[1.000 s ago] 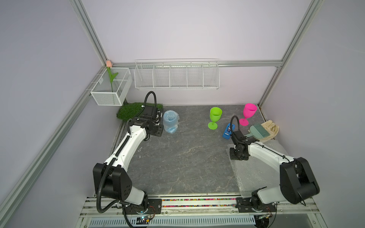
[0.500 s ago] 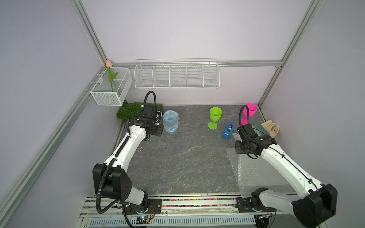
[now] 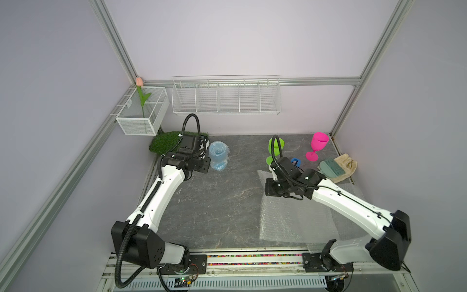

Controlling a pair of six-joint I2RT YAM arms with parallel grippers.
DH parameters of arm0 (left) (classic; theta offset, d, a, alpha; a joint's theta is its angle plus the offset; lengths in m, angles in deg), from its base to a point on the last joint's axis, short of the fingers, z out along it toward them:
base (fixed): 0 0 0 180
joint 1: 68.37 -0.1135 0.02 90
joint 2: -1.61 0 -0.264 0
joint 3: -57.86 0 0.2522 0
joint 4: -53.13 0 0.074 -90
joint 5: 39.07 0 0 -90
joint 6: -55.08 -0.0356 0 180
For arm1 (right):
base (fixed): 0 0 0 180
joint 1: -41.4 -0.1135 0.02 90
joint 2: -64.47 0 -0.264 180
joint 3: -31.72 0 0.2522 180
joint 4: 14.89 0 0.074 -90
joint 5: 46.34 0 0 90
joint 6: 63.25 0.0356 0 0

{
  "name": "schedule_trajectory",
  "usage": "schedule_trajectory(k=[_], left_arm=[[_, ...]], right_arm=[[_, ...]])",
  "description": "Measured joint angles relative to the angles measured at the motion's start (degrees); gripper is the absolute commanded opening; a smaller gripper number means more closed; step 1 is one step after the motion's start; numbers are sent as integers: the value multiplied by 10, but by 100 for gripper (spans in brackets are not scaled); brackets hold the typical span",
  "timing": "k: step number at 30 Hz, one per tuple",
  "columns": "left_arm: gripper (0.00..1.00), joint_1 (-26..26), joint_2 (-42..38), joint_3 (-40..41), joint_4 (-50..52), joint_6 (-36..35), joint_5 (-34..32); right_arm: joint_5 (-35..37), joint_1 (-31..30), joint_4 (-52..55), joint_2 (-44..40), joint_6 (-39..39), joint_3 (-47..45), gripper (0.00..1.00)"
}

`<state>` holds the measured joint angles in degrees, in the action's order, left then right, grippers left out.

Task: Wrap wine glasses in bubble wrap
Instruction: Place the bubble wrap at the center of the board.

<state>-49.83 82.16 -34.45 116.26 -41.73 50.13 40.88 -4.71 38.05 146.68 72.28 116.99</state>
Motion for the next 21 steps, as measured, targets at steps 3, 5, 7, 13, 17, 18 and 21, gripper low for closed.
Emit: schedule_trajectory(k=[3, 5, 7, 13, 17, 18, 21], left_arm=[[45, 25, 0, 0, 1, 1, 1], [45, 33, -1, 0, 2, 5, 3], [45, 33, -6, 0, 2, 12, 4], [45, 33, -57, 24, 2, 39, 0], [45, 33, -88, 56, 2, 66, -12], [45, 33, -94, 65, 2, 73, -15], [45, 33, -113, 97, 4, 93, -24]], right_arm=[[-32, -19, -89, 51, 40, 21, 7], [-45, -31, -146, 78, 68, 22, 7], [-51, -42, -196, 103, 92, 22, 7], [-73, -62, -335, 216, 149, 43, 7], [-105, -79, -389, 323, 158, 114, 11], [-117, -85, -394, 348, 158, 134, 16], [-150, -97, -397, 396, 143, 175, 42]])
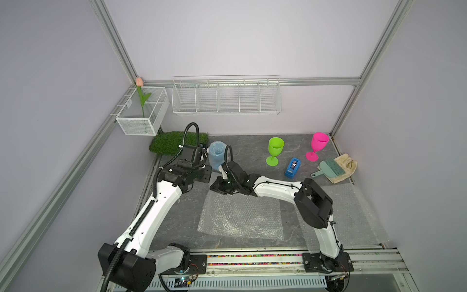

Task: Wrap wine glasses in bubble wrap
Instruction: Place the bubble wrap at the center of the board.

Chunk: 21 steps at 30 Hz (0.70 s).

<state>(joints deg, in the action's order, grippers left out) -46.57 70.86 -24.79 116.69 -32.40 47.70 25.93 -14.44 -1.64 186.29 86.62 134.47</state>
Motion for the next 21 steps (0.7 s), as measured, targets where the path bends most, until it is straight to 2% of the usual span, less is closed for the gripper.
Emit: schedule_trajectory(k=[2, 5, 9, 15, 21], left_arm=[[45, 0, -10, 17, 2, 16, -1], [45, 0, -21, 41, 0, 40, 5], [44, 0, -23, 83, -15, 75, 33], [39, 0, 5, 150, -42, 138, 76], [37, 0, 65, 212, -72, 190, 93]], right_arm=[[-11, -4, 16, 3, -19, 3, 53], [-10, 0, 57, -13, -59, 2, 59], [12, 16, 112, -82, -108, -39, 62], [62, 62, 177, -222, -169, -153, 63], [94, 114, 225, -250, -218, -246, 63]])
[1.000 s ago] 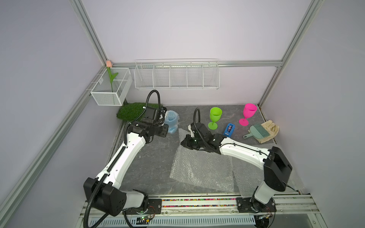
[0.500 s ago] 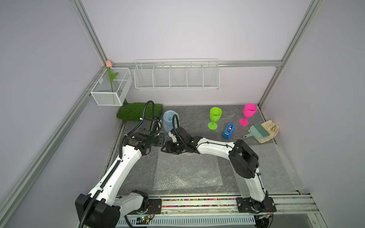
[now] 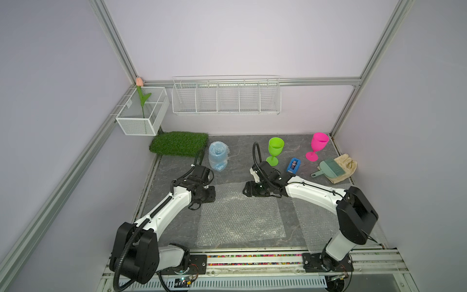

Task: Wrap wine glasses in bubble wrap
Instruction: Place the bubble wrap at the center of the board.

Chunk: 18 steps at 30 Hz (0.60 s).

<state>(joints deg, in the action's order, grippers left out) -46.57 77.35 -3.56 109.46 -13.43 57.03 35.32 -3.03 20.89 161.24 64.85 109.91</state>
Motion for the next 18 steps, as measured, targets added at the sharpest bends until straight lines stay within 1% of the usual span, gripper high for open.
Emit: schedule_trajectory(k=[4, 9, 18], left_arm=[[37, 0, 27, 41, -30, 17, 20], [36, 0, 65, 63, -80, 21, 56], [35, 2, 109, 48, -154, 20, 103]], right_arm=[[-2, 27, 14, 7, -23, -35, 63], [-16, 38, 3, 23, -41, -49, 62], [2, 75, 2, 25, -50, -70, 61]])
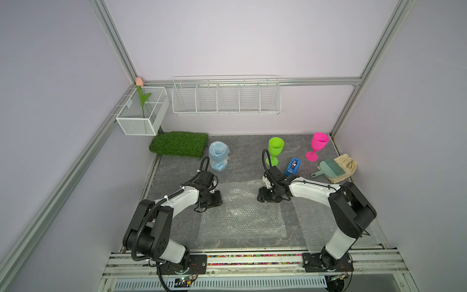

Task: Wrap wine glasses in bubble wrap
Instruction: Place the bubble wrap at the center of the board, then pick up the wine glass at the center of the board.

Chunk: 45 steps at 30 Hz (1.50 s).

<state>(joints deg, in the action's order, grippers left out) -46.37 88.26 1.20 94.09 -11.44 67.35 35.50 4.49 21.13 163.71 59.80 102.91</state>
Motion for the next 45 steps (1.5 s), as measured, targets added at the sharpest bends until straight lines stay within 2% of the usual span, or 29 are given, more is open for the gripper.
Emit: schedule_trajectory(k=[8, 9, 11, 13, 18, 23, 27, 28, 30, 37, 45], left_arm=[[35, 2, 6, -13, 7, -6, 1], [35, 2, 3, -15, 13, -8, -2], [36, 3, -13, -20, 30, -11, -16], [39, 3, -35, -28, 49, -13, -34], [49, 2, -71, -40, 80, 0, -89], [49, -12, -56, -36, 90, 5, -96], [48, -34, -41, -25, 89, 4, -92], [48, -37, -41, -23, 89, 4, -91], [49, -40, -42, -22, 89, 4, -91], [50, -40, -80, -22, 87, 0, -91], [54, -42, -95, -24, 87, -13, -99]], right_arm=[[44, 17, 28, -22, -22, 0, 63], [49, 20, 32, -32, -27, 0, 64], [56, 23, 38, -59, -38, 1, 76], [65, 24, 43, -87, -51, 6, 81], [78, 35, 52, -115, -79, 32, 84], [88, 59, 73, -115, -97, 41, 85], [85, 90, 73, -122, -119, 40, 98], [83, 99, 69, -127, -127, 38, 99], [77, 125, 47, -147, -148, 25, 89], [48, 199, -75, -191, -201, -19, 88], [-24, 217, -284, -113, -268, -19, 88]])
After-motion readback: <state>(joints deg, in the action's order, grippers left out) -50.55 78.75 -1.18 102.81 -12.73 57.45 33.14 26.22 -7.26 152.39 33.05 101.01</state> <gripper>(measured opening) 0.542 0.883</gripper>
